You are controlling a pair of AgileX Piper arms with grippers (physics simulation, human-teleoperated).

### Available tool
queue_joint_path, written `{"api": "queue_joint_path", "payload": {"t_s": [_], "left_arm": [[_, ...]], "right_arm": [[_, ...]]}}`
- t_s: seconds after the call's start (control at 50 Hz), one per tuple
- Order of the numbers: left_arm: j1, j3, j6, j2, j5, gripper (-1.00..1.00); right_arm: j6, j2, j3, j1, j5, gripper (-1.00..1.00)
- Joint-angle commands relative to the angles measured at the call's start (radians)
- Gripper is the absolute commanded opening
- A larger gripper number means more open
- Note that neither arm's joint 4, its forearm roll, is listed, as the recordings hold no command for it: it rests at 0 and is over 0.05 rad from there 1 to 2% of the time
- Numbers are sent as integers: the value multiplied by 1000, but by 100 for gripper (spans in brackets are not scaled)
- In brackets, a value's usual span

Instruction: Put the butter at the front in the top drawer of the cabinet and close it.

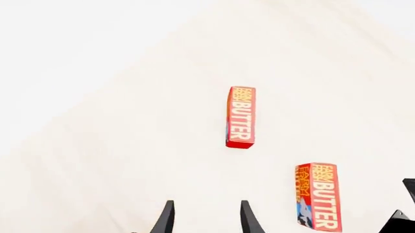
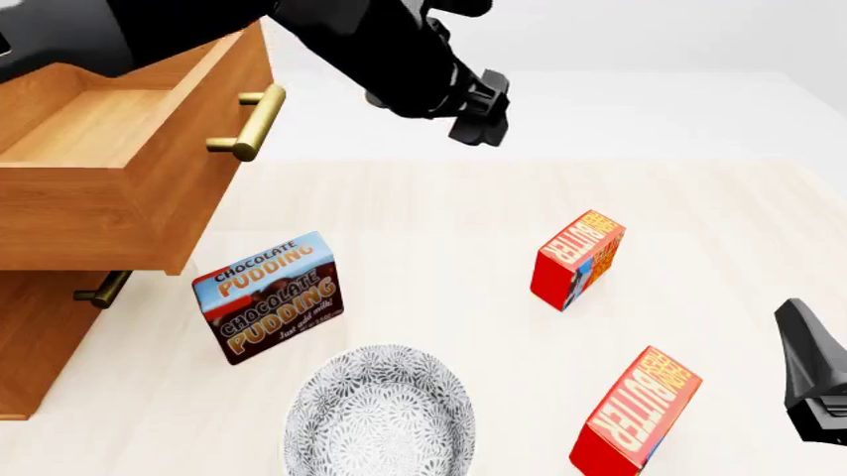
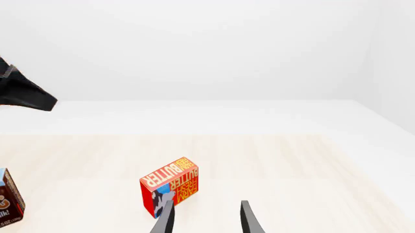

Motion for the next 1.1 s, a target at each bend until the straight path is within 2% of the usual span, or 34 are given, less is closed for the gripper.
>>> {"api": "queue_joint_path", "payload": {"t_s": [0.02,0.76,1.1], "left_arm": [[-19,-24,-19,71,-40,100],[-79,-127,-86,251,-87,100],[-85,-217,-109,341,-67,100]], "right_arm": [[-1,0,1,0,-1,100],[-1,0,1,0,-1,100],[-1,0,1,0,-1,100]]}}
